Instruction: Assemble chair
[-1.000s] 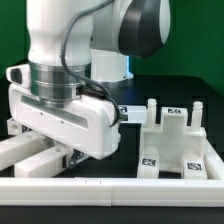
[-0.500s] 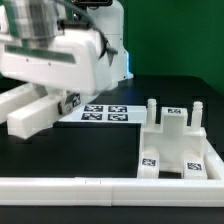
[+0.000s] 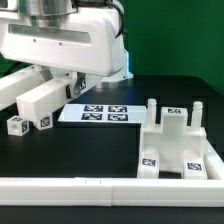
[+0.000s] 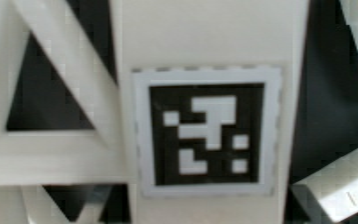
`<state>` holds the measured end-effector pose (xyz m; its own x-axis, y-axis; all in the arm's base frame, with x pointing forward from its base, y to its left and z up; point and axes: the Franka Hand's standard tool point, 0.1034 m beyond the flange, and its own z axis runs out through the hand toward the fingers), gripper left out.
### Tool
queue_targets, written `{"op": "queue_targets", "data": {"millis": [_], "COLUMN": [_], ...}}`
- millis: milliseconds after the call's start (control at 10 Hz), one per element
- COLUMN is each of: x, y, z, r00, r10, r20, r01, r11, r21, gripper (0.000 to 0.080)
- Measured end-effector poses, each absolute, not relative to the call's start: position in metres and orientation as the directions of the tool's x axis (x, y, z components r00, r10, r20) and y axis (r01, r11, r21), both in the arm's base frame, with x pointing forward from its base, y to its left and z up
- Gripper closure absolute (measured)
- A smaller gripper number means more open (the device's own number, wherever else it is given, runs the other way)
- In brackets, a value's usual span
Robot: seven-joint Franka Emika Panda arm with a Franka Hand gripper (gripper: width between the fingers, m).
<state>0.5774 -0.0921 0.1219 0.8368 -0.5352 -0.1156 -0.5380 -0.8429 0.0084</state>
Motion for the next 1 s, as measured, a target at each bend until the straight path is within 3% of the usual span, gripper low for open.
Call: {"op": "queue_targets", "data": {"millis": [100, 200, 500, 900, 1000], "x": [0.579, 0.581, 0.591, 0.592, 0.592], "y": [-0.086, -0.068, 0.006, 0.012, 0.035], "z": [0.130, 0.143, 0.153, 0.152, 0.156], "r00": [0.867, 0.872, 0.921, 0.911, 0.924], "r10": [-0.484, -0.471, -0.387, -0.410, -0.380], "r20": [-0.116, -0.130, -0.038, -0.026, 0.043], "r01": [-0.486, -0.471, -0.386, -0.409, -0.381], "r11": [-0.874, -0.881, -0.922, -0.912, -0.923], "r21": [0.010, 0.035, 0.044, 0.040, 0.045], "gripper": [0.0517, 0.0517, 0.0515, 0.0515, 0.0515]}}
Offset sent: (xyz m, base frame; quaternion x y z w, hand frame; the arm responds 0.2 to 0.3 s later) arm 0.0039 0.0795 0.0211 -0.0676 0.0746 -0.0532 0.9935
